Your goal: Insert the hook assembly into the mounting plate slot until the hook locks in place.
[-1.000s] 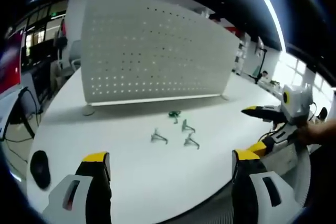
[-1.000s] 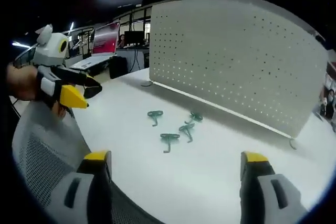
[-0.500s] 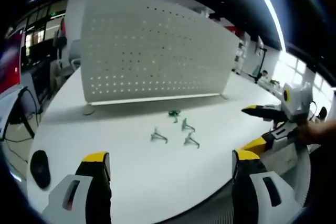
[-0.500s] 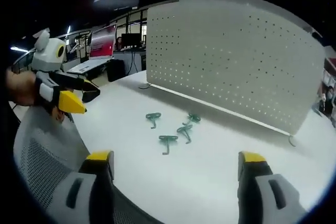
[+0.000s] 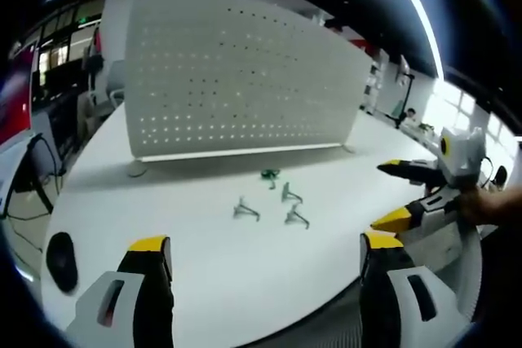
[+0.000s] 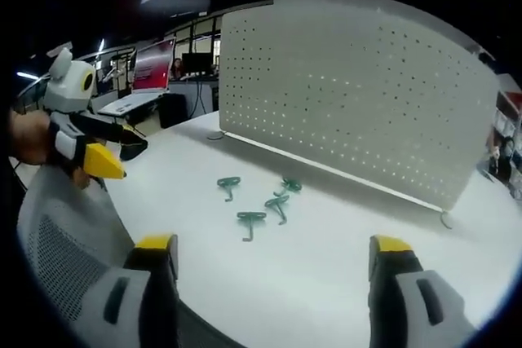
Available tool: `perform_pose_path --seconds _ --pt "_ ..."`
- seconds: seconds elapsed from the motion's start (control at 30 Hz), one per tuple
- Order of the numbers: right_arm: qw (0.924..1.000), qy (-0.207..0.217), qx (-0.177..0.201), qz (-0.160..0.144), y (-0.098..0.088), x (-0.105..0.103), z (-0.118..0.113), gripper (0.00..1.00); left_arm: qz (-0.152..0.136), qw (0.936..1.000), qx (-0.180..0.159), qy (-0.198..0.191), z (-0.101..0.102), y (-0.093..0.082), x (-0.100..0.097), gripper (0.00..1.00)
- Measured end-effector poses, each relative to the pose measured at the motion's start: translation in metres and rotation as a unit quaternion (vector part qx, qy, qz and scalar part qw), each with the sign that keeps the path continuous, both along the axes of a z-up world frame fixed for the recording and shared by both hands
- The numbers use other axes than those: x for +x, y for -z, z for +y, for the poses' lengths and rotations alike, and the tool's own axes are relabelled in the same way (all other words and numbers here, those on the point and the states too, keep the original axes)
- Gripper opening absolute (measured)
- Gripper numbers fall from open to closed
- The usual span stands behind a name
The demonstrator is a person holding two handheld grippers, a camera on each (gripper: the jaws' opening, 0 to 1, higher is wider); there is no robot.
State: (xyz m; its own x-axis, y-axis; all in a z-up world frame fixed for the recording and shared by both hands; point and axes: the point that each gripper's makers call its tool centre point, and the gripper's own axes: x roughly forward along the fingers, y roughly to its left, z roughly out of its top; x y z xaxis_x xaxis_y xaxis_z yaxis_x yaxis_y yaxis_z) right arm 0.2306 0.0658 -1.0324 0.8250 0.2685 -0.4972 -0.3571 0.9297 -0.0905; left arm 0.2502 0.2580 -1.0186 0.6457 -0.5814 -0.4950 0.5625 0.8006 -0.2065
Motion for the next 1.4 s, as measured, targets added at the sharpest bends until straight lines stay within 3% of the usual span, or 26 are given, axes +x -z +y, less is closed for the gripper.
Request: perform_pose_path --seconds 0.23,0.27,0.3,0.37,0.53,0.67,0.7,0.77,0.87,1.07,1.2,1.37,1.4 --pt "1.0 -0.005 0.001 0.004 0.001 0.0 0.001 0.9 -0.002 1.0 0.001 0.003 0.0 0.0 0.0 0.96" --pt "0.9999 -0.003 -0.009 0.002 0.001 0.001 -0.002 0.9 -0.003 1.0 0.0 0.004 -0.001 -0.001 -0.001 0.96" --pt "0.999 -0.002 -0.045 0.0 0.002 0.001 -0.009 0.89 -0.004 1.0 -0.002 0.006 -0.002 -0.002 -0.001 0.96" --pt "0.9991 -0.006 -0.041 0.008 0.003 -0.001 -0.006 0.86 -0.007 0.9999 -0.005 0.007 -0.003 -0.004 -0.001 0.96" --pt "0.9996 -0.017 -0.014 0.015 -0.002 0.006 0.005 0.74 -0.002 1.0 -0.002 0.008 -0.003 -0.002 -0.001 0.95" --pt "0.9966 -0.056 0.041 0.044 0.002 0.019 0.038 0.59 0.003 0.9999 -0.002 0.012 -0.004 -0.001 -0.002 0.95" --pt "0.9955 -0.065 0.03 0.062 0.009 0.023 0.042 0.52 0.004 0.9999 -0.001 0.016 -0.004 0.0 -0.003 0.95" --pt "0.9943 -0.084 0.012 0.064 0.012 0.03 0.048 0.41 0.006 0.9997 0.003 0.022 -0.005 0.002 -0.004 0.94" --pt "0.9921 -0.106 -0.013 0.066 0.02 0.047 0.055 0.38 0.008 0.9995 0.003 0.03 -0.007 0.002 -0.006 0.94" --pt "0.983 -0.148 -0.053 0.094 0.04 0.065 0.058 0.31 0.028 0.9988 0.01 0.04 -0.011 0.011 -0.007 0.94" --pt "0.9707 -0.186 -0.096 0.117 0.061 0.072 0.057 0.27 0.032 0.9983 0.017 0.047 -0.01 0.014 -0.009 0.92" --pt "0.9563 -0.227 -0.133 0.127 0.072 0.077 0.061 0.24 0.039 0.9985 0.001 0.039 -0.007 0.013 -0.007 0.92" --pt "0.9502 -0.245 -0.146 0.126 0.073 0.078 0.063 0.23 0.039 0.9986 -0.001 0.036 -0.007 0.013 -0.006 0.92"
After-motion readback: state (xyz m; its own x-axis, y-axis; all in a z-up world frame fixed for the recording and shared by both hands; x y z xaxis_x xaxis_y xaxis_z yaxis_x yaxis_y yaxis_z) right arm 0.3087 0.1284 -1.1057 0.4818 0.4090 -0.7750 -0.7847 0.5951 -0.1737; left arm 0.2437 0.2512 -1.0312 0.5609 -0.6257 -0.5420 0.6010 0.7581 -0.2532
